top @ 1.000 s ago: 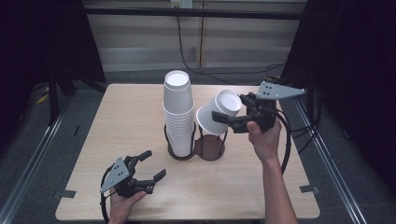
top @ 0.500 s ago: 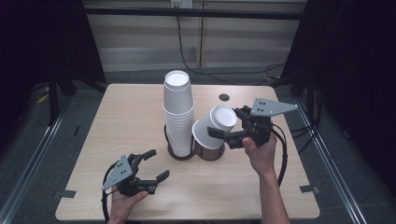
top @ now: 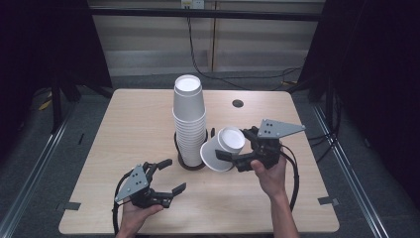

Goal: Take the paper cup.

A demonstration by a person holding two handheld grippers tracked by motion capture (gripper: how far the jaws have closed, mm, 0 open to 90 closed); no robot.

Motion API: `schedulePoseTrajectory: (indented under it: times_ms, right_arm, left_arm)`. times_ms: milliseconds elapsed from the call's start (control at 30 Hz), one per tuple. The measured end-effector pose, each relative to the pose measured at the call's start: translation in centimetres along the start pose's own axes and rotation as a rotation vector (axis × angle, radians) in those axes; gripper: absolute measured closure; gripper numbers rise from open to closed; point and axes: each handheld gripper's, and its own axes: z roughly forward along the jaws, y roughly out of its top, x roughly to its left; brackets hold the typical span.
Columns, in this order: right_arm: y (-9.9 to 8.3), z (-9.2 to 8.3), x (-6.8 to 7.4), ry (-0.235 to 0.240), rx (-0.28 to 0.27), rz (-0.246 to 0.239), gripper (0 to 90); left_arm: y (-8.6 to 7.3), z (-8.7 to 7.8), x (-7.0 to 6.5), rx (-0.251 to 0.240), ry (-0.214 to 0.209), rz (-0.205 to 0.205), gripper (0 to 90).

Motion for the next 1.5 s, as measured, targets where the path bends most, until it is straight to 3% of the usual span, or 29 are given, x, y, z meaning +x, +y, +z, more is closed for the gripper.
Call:
schedulePoseTrajectory:
  times_ms: [400,500,767,833,967,1000,1067,1500]
  right_arm:
    - [-2.7,1.2,0.6,0.032,0.020,0.038,23.1]
    - [-3.7,1.4,0.8,0.039,0.018,0.050,23.1]
    - [-5.3,1.8,1.5,0.060,0.013,0.065,23.1]
    - [-5.7,1.9,1.6,0.067,0.006,0.072,23.1]
    - [-6.3,2.2,1.8,0.074,0.017,0.079,23.1]
    - [-6.3,2.3,1.9,0.078,0.019,0.078,23.1]
    - [-6.5,2.5,1.9,0.084,0.021,0.082,23.1]
    - [-7.8,3.6,2.1,0.115,0.041,0.104,23.2]
  left_arm:
    - [0.0,0.4,-0.4,-0.003,-0.030,0.001,15.8]
    - [0.0,0.6,-0.7,-0.007,-0.063,0.012,15.6]
    - [0.1,0.8,-1.2,0.002,-0.103,0.001,15.6]
    - [0.3,0.9,-1.6,-0.005,-0.120,0.020,15.6]
    - [0.3,1.4,-1.9,0.002,-0.121,0.018,15.5]
    - [0.2,1.5,-1.8,0.001,-0.146,0.014,15.4]
    - [0.2,1.8,-1.9,0.010,-0.158,0.022,15.5]
    - [-0.2,3.2,-2.3,0.029,-0.188,0.030,15.5]
